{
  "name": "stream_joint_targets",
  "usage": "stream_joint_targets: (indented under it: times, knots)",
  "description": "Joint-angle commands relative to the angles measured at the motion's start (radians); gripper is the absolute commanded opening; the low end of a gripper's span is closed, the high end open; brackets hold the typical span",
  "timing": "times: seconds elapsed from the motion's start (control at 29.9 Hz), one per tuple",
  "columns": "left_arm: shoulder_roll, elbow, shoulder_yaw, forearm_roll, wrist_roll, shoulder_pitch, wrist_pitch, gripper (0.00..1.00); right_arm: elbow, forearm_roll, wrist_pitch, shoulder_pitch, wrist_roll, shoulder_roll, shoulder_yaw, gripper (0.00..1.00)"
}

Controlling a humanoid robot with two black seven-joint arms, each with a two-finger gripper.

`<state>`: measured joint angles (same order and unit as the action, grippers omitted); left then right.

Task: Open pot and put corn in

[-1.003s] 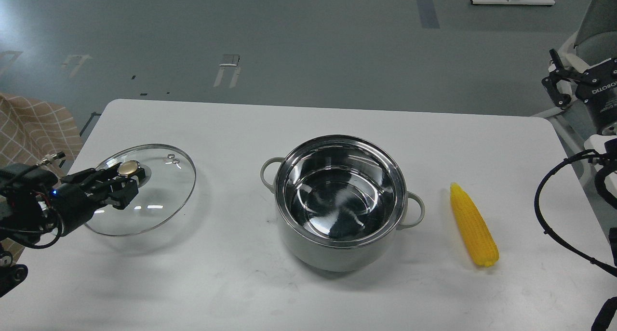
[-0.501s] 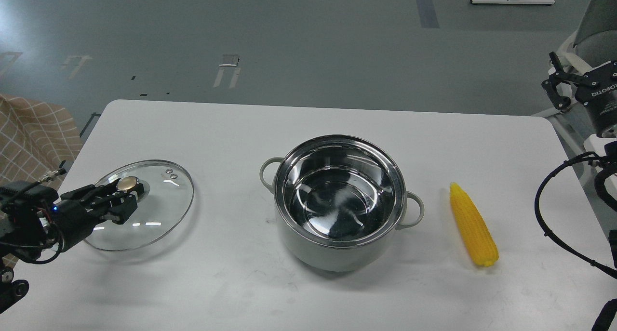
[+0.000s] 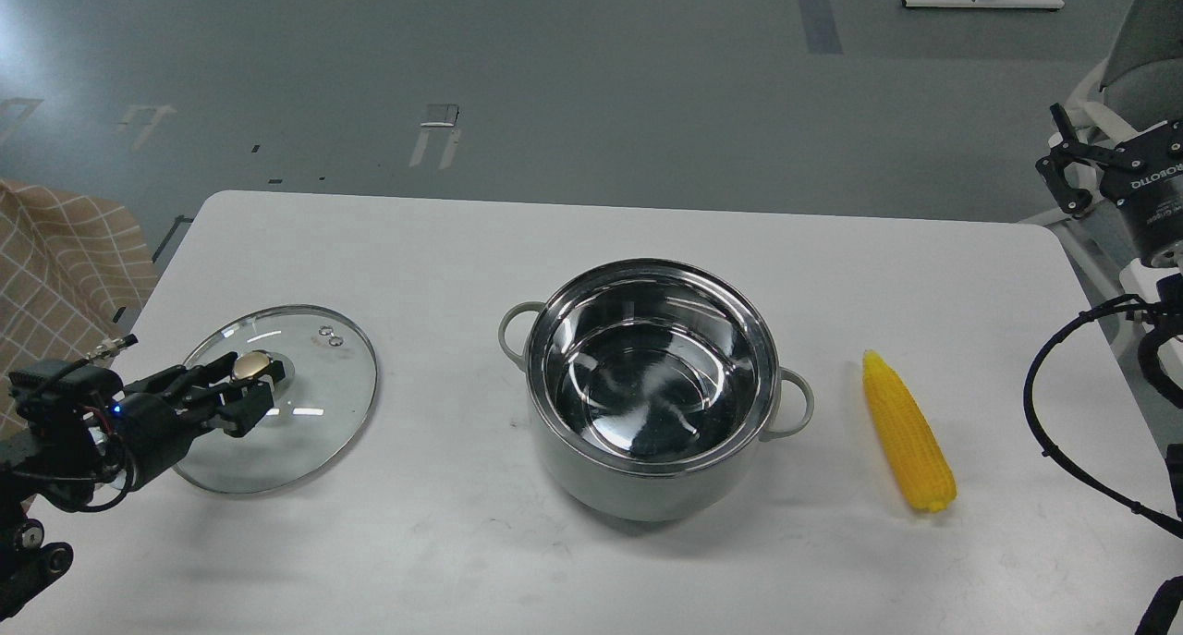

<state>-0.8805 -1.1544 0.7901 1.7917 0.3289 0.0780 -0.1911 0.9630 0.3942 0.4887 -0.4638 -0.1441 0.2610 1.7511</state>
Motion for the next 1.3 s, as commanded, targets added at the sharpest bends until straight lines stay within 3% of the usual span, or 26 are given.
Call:
stream_joint_targets:
  times: [0.0,0.1,0.2,0.5,0.63,0.87,1.0,1.14,1.27]
  knots:
    - [-0.037,-0.008,0.005,-0.06,0.053,0.011,-0.007,0.86,0.008,0.0,0.0,0.016,-0.002,0.001,-0.004,1.0]
    - [-0.054,-0.008,0.015,-0.099,0.102,0.038,-0.008,0.87,0.013,0.006,0.0,0.025,-0.002,0.01,-0.018,1.0]
    - [-0.058,-0.008,0.072,-0.216,0.124,0.107,-0.004,0.87,0.025,0.034,0.0,0.048,-0.002,0.068,-0.047,1.0]
    - [-0.037,0.035,0.097,-0.687,0.113,0.413,0.058,0.87,0.094,0.29,0.0,0.067,-0.002,0.276,-0.12,1.0]
    - [0.03,0.093,0.095,-0.869,0.111,0.526,0.074,0.87,0.173,0.457,0.0,0.067,-0.003,0.351,-0.211,1.0]
    - [0.094,0.157,0.098,-1.233,0.107,0.634,0.246,0.89,0.422,0.787,0.0,0.151,-0.003,0.445,-0.266,1.0]
    - [0.115,0.18,0.1,-1.448,0.032,0.667,0.314,0.95,0.514,0.983,0.0,0.2,-0.003,0.483,-0.294,1.0]
    - [0.153,0.179,0.136,-1.6,-0.089,0.671,0.381,0.97,0.6,1.184,0.0,0.237,-0.003,0.501,-0.373,1.0]
    - [0.166,0.17,0.193,-1.62,-0.1,0.657,0.423,0.97,0.611,1.264,0.0,0.246,-0.014,0.492,-0.439,1.0]
